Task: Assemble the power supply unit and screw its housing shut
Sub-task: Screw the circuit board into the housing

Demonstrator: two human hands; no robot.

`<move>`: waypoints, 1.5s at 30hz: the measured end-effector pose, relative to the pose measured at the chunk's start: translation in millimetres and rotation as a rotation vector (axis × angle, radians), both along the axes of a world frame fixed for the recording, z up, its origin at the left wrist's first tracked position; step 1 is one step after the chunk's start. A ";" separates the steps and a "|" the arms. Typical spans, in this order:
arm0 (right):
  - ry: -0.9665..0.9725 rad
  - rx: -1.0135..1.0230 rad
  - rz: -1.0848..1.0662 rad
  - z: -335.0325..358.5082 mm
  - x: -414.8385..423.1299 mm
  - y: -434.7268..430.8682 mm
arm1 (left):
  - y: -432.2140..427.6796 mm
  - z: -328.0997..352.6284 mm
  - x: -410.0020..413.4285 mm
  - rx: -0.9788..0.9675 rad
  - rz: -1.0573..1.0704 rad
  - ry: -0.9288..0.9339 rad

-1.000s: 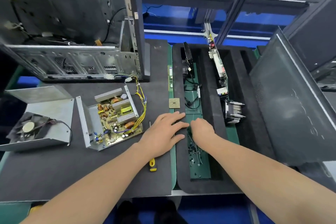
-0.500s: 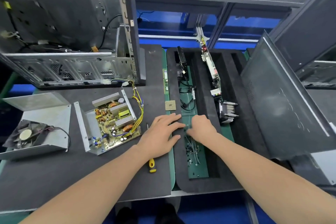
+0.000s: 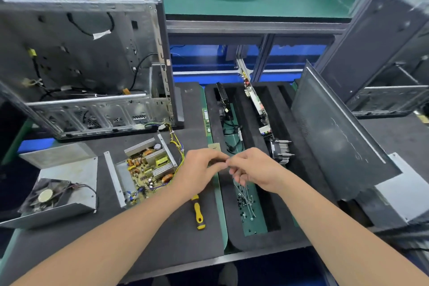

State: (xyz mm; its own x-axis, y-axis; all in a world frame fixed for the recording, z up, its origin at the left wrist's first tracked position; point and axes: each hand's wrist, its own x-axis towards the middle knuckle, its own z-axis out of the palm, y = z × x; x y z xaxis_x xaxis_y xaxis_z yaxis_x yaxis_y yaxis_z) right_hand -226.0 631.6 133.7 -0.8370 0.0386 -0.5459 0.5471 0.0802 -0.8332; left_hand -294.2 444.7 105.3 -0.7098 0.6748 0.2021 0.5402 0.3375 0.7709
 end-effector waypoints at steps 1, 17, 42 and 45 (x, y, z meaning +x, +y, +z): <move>0.010 -0.019 -0.001 4.6 -0.9 -4.3 | -4.3 4.5 -1.6 0.012 0.010 0.005; -0.013 0.607 0.313 -14.7 2.3 -89.4 | -115.5 32.8 -28.4 -0.061 0.196 0.164; 0.524 0.627 0.315 36.3 -12.9 -109.1 | -173.6 27.1 -28.6 0.006 0.299 -0.013; 0.529 0.693 0.340 36.1 -13.5 -108.9 | -176.4 26.2 -28.0 0.030 0.325 -0.035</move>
State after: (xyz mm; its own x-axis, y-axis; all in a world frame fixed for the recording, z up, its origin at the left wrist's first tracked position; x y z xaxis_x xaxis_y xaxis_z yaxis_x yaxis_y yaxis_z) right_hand -239.6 522.6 169.8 -0.9961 -0.0797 -0.0377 -0.0337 0.7386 -0.6733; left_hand -322.2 268.4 131.5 -0.8941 0.4055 0.1901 0.3807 0.4646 0.7995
